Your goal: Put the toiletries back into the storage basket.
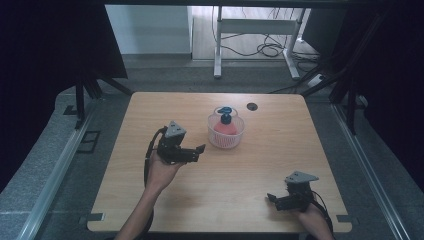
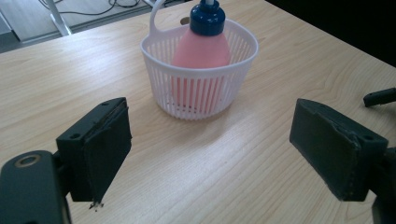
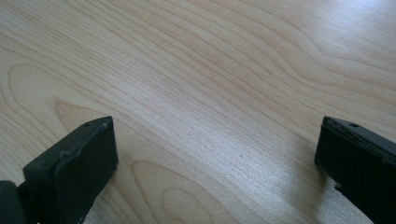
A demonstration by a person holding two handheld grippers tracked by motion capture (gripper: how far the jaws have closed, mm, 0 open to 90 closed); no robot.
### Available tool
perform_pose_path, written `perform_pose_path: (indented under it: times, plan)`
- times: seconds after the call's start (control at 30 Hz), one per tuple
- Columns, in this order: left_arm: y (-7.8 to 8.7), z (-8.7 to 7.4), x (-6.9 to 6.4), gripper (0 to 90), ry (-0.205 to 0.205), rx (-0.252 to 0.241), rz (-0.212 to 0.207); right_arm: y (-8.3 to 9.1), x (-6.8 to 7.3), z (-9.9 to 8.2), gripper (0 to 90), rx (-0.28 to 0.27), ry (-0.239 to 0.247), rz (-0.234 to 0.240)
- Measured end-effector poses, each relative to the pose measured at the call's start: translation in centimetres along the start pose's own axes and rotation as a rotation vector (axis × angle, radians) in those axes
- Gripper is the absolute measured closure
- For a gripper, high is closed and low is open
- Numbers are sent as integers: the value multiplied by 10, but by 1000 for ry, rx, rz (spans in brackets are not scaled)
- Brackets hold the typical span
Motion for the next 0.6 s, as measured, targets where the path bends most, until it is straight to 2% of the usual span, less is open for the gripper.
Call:
perform_pose_path:
  times: [0.37, 0.6]
  plan:
    - [13, -16, 2, 128, 20, -16, 0, 0, 0, 0, 0, -1, -1, -1]
    - [20, -25, 3, 128, 17, -16, 10, 0, 0, 0, 0, -1, -5, -1]
Point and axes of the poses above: each handheld gripper's, and its own axes: y roughly backward along the jaws, z roughly out of its top, x roughly to its left, the point moved 6 cm from there along -y, roughly forward along the jaws, and after that the axes turned 3 degrees about -x, right-handed, at the moved point
